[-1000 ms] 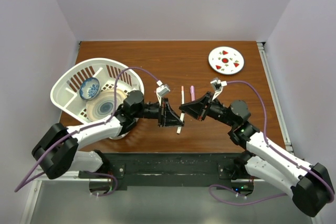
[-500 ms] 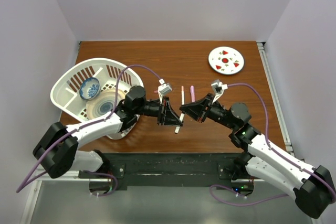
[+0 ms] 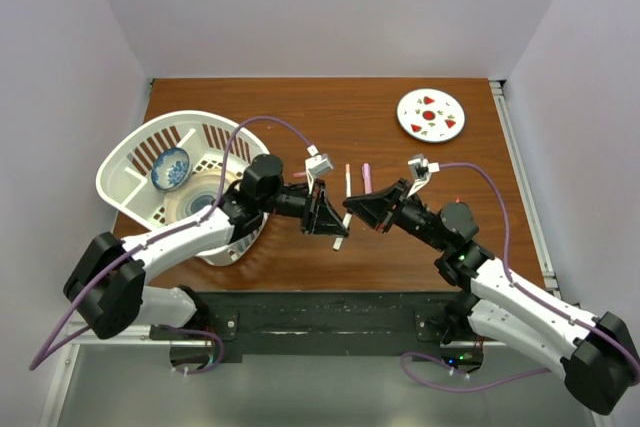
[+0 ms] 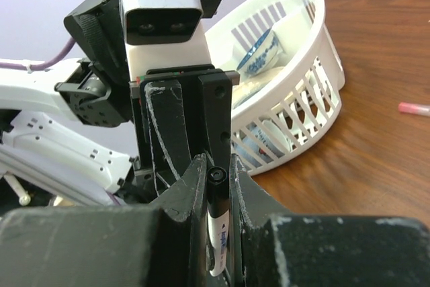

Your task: Insert the pens into the pen caps

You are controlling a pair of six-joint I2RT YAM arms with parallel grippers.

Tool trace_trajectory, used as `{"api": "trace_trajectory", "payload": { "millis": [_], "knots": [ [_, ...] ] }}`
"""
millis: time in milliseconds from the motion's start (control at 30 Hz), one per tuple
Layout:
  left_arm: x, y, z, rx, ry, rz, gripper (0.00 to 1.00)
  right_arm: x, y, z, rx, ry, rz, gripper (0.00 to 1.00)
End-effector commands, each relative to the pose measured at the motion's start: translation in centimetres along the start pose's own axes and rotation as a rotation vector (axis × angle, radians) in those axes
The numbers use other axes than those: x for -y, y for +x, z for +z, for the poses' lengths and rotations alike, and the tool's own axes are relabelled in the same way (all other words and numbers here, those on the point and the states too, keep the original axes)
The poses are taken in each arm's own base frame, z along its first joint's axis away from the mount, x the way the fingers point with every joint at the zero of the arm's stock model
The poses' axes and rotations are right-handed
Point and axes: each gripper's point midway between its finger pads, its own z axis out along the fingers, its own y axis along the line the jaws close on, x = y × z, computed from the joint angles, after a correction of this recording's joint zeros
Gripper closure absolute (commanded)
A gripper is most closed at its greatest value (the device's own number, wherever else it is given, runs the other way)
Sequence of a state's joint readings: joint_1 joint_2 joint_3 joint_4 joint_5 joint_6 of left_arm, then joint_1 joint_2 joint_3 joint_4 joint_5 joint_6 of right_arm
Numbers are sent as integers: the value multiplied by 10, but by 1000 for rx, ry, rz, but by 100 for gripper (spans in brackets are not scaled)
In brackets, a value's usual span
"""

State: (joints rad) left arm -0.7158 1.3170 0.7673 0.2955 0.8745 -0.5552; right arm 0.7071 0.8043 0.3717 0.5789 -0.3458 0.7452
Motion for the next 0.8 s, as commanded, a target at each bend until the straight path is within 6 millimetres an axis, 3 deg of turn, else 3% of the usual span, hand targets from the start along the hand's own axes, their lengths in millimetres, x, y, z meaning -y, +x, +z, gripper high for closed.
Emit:
{"api": "trace_trajectory", "payload": {
  "millis": [0, 167, 267, 300, 333, 367, 400, 433, 500, 533, 567, 667, 733, 767],
  "knots": [
    [-1, -218, -55, 699, -270, 372, 100, -48, 145, -71, -695, -210, 310, 100],
    [2, -224, -51, 689, -240, 389, 100, -52, 146, -72, -716, -214, 312, 100],
    [0, -214, -48, 654, -232, 391, 100, -54, 125, -61, -662, -148, 256, 100],
    [3, -211, -49, 647, -224, 396, 100, -55, 113, -55, -631, -127, 216, 100],
    [-1, -197, -46, 619, -215, 377, 100, -61, 76, -36, -499, -76, 150, 97],
    [0, -192, -46, 611, -204, 379, 100, -53, 69, -37, -491, 11, 137, 91],
    [-3, -180, -46, 592, -208, 361, 100, -52, 51, -32, -435, 54, 96, 78],
    [-6, -173, -46, 577, -213, 354, 100, -54, 10, -22, -290, 122, 46, 75],
    [-6, -161, -48, 563, -213, 344, 100, -50, -19, -21, -192, 204, 1, 61],
    [-12, -152, -48, 547, -232, 331, 100, -57, -41, -21, -129, 211, -22, 59],
    [-20, -145, -49, 526, -260, 310, 100, -52, -58, -25, -60, 265, -42, 56],
    [-34, -135, -56, 518, -342, 279, 100, -59, -88, -36, 39, 297, -82, 41],
    [-48, -139, -64, 537, -442, 266, 100, -61, -94, -42, 54, 307, -100, 32],
    [-59, -132, -65, 509, -494, 231, 100, -58, -93, -47, 52, 324, -105, 28]
  ]
}}
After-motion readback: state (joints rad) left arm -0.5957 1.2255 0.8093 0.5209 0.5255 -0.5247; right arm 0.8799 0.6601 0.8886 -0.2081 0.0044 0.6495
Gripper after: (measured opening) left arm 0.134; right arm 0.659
